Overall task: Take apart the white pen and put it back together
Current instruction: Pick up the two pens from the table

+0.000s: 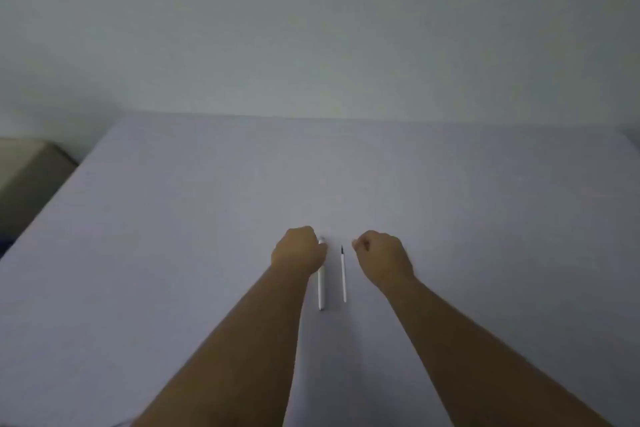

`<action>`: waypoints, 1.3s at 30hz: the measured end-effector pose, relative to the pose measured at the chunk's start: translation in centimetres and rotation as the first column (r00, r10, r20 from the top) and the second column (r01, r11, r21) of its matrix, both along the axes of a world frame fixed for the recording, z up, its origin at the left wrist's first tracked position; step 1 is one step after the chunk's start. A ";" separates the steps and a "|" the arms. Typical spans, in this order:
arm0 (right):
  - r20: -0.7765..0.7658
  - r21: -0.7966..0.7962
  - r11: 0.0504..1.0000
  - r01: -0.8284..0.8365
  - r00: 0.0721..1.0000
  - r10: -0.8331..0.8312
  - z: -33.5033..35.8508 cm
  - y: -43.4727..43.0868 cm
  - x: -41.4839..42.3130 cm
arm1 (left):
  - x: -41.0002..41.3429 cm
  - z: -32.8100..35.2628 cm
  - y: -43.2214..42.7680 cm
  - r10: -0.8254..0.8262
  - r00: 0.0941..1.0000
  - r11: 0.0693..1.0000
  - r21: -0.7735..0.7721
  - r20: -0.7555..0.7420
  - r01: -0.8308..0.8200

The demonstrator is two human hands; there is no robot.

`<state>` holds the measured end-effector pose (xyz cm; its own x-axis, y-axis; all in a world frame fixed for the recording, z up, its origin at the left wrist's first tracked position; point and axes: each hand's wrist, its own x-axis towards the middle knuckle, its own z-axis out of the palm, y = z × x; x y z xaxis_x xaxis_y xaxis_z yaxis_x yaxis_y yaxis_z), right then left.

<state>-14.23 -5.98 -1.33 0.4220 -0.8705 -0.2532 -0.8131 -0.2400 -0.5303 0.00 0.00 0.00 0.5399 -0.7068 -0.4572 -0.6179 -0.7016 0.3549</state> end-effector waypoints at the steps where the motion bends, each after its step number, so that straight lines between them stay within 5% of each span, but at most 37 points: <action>1: 0.008 0.017 1.000 0.011 1.000 -0.011 -0.5 0.1 0.0 | -0.3 -0.7 0.3 0.024 0.999 0.999 0.026 -0.048 -0.022; 5: 0.005 0.040 0.999 0.007 1.000 -0.007 -2.2 0.9 0.0 | -1.5 -3.5 1.6 0.168 0.973 0.986 0.043 -0.161 -0.163; 13: 0.103 0.006 0.999 0.037 0.994 -0.037 -3.0 1.1 0.6 | -1.7 -3.7 1.4 0.227 0.961 0.971 -0.038 -0.161 -0.236; 18: 0.217 0.312 0.938 0.154 0.949 -0.228 -1.6 0.8 2.1 | -2.3 -2.6 1.7 0.112 0.985 0.974 -0.181 -0.133 -0.135; 22: 0.236 0.346 0.914 0.211 0.924 -0.302 -0.4 0.1 2.9 | -2.9 -2.2 1.7 0.031 0.988 0.964 -0.258 -0.154 -0.071; 32: 0.278 0.491 0.782 0.384 0.782 -0.558 -1.1 0.0 1.9 | -1.8 -1.4 2.1 -0.147 0.956 0.989 -0.067 -0.254 0.134; 39: 0.043 0.232 0.962 0.143 0.987 -0.156 -0.8 -1.3 -0.2 | -1.6 -2.2 3.4 -0.020 0.954 0.992 -0.127 -0.299 -0.019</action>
